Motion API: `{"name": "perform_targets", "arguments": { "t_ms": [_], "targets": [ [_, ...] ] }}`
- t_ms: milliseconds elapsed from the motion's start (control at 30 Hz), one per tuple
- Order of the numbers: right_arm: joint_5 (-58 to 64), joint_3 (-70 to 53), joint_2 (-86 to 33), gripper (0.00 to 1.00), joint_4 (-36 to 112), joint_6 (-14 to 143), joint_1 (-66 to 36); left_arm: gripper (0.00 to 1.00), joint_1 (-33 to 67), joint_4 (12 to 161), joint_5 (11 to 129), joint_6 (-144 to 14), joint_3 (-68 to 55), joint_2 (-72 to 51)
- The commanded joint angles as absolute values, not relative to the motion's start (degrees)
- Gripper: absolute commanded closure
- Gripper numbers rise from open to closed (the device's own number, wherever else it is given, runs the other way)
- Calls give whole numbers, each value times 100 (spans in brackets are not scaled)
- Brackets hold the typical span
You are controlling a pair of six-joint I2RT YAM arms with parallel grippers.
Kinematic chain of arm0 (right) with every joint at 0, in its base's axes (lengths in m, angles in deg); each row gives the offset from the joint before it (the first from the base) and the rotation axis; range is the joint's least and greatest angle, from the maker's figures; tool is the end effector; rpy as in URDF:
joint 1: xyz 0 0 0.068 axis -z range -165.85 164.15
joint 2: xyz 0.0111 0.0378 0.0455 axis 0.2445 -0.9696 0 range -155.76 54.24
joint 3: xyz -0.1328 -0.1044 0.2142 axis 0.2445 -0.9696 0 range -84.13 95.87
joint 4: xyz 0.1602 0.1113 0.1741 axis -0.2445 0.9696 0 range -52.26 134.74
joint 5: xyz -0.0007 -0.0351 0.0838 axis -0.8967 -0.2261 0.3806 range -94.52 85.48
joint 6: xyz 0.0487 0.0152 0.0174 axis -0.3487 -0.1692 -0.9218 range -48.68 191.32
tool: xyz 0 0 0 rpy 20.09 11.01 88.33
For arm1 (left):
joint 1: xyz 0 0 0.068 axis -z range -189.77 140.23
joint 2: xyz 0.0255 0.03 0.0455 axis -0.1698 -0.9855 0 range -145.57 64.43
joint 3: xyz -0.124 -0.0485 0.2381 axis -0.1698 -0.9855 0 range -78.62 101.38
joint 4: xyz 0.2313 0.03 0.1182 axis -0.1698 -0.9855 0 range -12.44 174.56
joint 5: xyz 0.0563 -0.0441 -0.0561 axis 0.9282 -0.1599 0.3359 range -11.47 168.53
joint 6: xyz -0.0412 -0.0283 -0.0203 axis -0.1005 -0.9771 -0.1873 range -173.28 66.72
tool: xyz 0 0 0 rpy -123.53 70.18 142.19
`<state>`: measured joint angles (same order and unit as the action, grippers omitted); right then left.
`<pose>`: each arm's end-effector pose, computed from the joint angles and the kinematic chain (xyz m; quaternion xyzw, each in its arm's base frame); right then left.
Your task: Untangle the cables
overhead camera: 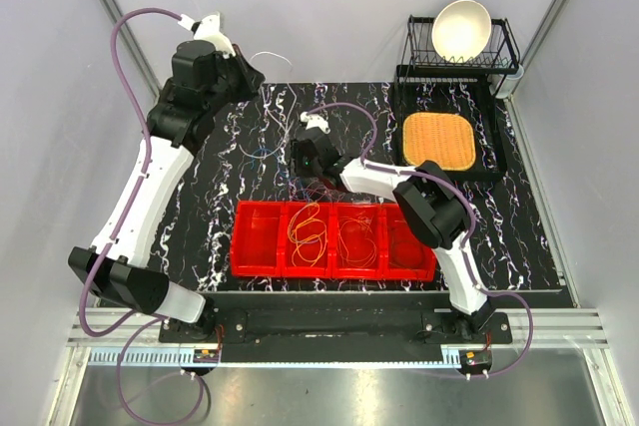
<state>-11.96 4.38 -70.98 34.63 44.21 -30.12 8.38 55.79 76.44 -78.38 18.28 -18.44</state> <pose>0.3579 0.3427 0.1703 -0.1009 0.8742 0.2287 0.4163 0.3002 -0.0998 0.4651 -0.0369 0.7911 -0.2384 0.5622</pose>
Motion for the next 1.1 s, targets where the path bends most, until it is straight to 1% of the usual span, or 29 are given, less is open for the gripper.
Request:
{"name": "perform_targets", "arguments": {
  "t_ms": [0, 67, 100, 167, 200, 333, 467, 667, 767, 900, 967, 1067],
  "targets": [
    [-1463, 675, -7100, 67, 2922, 4443, -3085, 100, 781, 5943, 7414, -7921, 1727, -1608],
    [-1437, 701, -7126, 79, 2904, 4434, -3093, 100, 754, 5960, 7361, -7938, 1718, -1599],
    [-1428, 719, -7126, 91, 2913, 4434, -3093, 100, 745, 5969, 7361, -7938, 1700, -1599],
    [-1454, 702, -7083, 98, 2939, 4434, -3085, 100, 710, 5987, 7378, -7912, 1674, -1573],
    [-1498, 649, -7039, 100, 2939, 4460, -3102, 100, 710, 5987, 7396, -7903, 1656, -1564],
    [-1639, 298, -6566, 100, 2922, 4574, -2997, 100, 658, 5987, 7466, -7868, 1639, -1493],
    [-1682, -421, -5932, 100, 2834, 4697, -2716, 100, 640, 5864, 7702, -7693, 1787, -1362],
    [-1639, -1284, -5097, 100, 2711, 4820, -2048, 100, 649, 5258, 7844, -7456, 2516, -1168],
    [-1665, -1504, -4789, 100, 2720, 4926, -1872, 100, 640, 4687, 8081, -7306, 3139, -1168],
    [-1542, -1628, -4464, 100, 2719, 4935, -1705, 100, 640, 3976, 8073, -7235, 3685, -1168],
    [-1516, -1628, -4385, 100, 2781, 4970, -1696, 100, 649, 3781, 8038, -7279, 3800, -1116],
    [-1586, -1610, -4121, 100, 2842, 5014, -1643, 100, 649, 3675, 8187, -7489, 3399, -809]
  ]
}}
